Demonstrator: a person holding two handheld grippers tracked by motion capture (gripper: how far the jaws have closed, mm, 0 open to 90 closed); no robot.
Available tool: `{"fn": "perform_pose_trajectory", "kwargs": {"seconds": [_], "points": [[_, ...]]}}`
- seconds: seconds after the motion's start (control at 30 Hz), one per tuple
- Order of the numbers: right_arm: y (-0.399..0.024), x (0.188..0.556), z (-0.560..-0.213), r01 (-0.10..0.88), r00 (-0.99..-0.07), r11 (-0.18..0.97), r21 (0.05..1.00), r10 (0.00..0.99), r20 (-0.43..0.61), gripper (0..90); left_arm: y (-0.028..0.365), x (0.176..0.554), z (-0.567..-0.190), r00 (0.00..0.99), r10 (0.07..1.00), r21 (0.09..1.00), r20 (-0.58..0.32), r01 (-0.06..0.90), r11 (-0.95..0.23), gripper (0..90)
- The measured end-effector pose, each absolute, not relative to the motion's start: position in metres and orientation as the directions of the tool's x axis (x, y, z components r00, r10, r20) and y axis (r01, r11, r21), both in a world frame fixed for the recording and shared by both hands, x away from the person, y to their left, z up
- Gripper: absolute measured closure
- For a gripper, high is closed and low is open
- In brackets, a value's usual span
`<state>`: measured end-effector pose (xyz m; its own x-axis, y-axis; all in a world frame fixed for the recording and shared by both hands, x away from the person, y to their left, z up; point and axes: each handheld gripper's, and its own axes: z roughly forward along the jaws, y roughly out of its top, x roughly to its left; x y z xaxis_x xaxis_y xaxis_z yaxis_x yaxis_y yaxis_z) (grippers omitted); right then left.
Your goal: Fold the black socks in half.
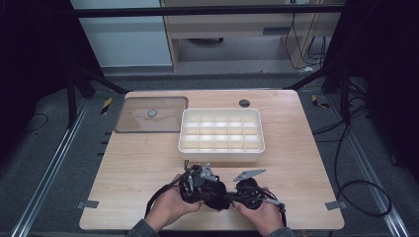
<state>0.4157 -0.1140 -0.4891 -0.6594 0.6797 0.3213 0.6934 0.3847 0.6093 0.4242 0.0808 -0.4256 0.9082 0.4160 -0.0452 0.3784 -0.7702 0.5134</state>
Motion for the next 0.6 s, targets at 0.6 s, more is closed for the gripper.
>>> {"fn": "perform_pose_trajectory", "kwargs": {"seconds": [0.6], "points": [[-0.117,0.416,-0.488,0.699,-0.648,0.368,0.613,0.689,0.325,71.2,0.069,0.421,-0.43,0.915,0.401,0.497,-0.042,0.368,-0.786,81.0]]}}
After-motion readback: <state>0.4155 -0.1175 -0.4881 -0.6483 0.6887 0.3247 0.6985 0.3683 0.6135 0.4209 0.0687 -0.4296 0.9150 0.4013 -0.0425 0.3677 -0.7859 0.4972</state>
